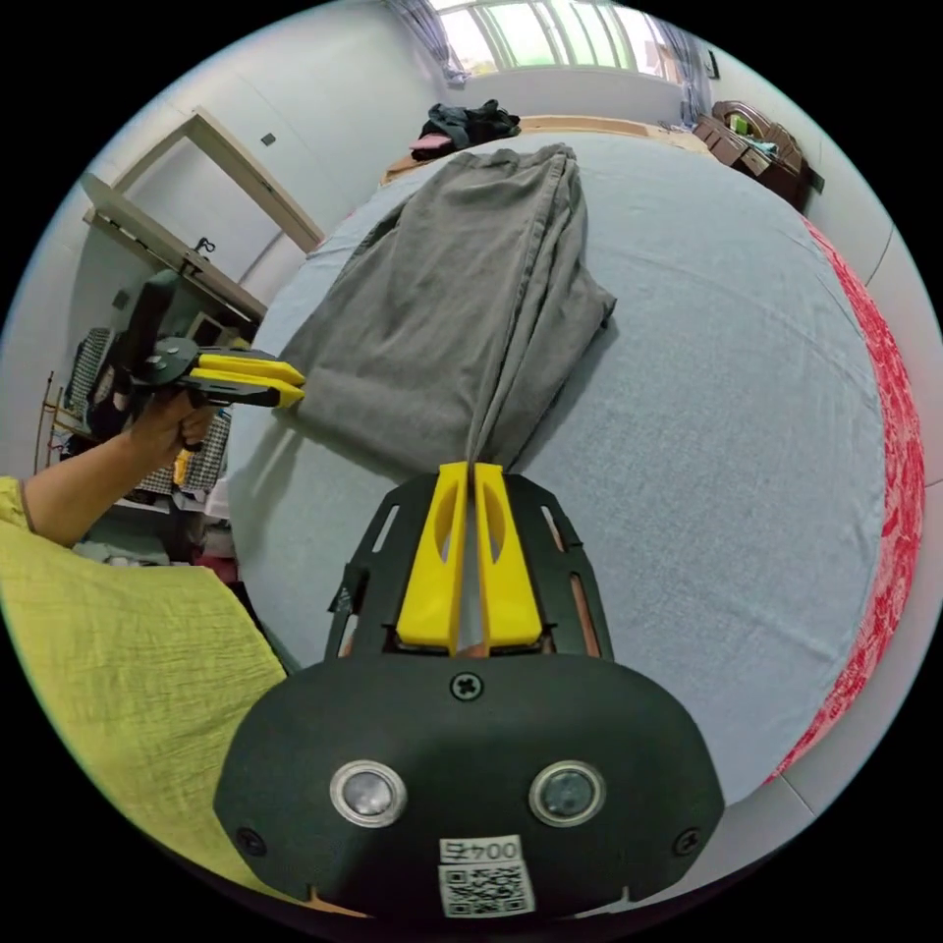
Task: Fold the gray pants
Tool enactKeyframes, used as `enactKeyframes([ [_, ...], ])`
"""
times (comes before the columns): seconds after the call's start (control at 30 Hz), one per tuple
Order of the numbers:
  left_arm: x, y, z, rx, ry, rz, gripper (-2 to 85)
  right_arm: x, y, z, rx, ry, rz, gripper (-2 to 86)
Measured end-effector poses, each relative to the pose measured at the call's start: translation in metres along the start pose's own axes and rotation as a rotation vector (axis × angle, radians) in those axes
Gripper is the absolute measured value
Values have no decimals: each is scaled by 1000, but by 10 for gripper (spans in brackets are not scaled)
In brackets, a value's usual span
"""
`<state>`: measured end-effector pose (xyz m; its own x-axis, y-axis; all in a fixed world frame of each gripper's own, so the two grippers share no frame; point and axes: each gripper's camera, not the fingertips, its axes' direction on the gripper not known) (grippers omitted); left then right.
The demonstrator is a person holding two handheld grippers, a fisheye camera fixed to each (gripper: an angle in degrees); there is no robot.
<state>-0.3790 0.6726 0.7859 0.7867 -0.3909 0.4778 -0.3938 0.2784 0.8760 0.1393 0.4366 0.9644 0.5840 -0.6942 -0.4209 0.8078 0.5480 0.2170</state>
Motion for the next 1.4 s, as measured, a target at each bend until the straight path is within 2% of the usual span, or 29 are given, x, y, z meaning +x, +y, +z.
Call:
enactKeyframes([
  [0.07, 9, 0, 7, -21, -35, 3, 44, 19, 1, 0, -51, 46, 23, 4],
  [0.17, 22, 4, 12, -16, -90, -4, 34, 50, 2, 0, -75, -34, 75, 2],
  [0.33, 34, 15, 9, 15, -135, 5, 31, 72, 11, -17, -61, -45, 56, 22],
  [0.53, 4, 24, -4, 0, 44, -80, 49, 126, 33, -46, 38, -167, 166, 89],
  [0.6, -10, 44, -25, 68, 151, -84, 75, 143, 38, -50, 53, -204, 206, 97],
  [0.8, -62, 137, -52, 164, 180, -244, 120, 196, 55, -41, 70, -379, 361, 108],
  [0.97, -76, 163, -42, 194, 273, -304, 128, 226, 71, -22, 94, -515, 485, 103],
  [1.1, -80, 161, -31, 208, 373, -327, 128, 225, 68, -18, 103, -548, 478, 117],
  [1.2, -75, 158, -27, 177, 377, -318, 124, 216, 61, -12, 95, -567, 459, 121],
  [1.3, -59, 164, -43, 192, 293, -270, 118, 194, 53, -26, 161, -466, 405, 113],
  [1.4, -40, 171, -63, 238, 202, -207, 116, 156, 32, -39, 179, -363, 260, 107],
])
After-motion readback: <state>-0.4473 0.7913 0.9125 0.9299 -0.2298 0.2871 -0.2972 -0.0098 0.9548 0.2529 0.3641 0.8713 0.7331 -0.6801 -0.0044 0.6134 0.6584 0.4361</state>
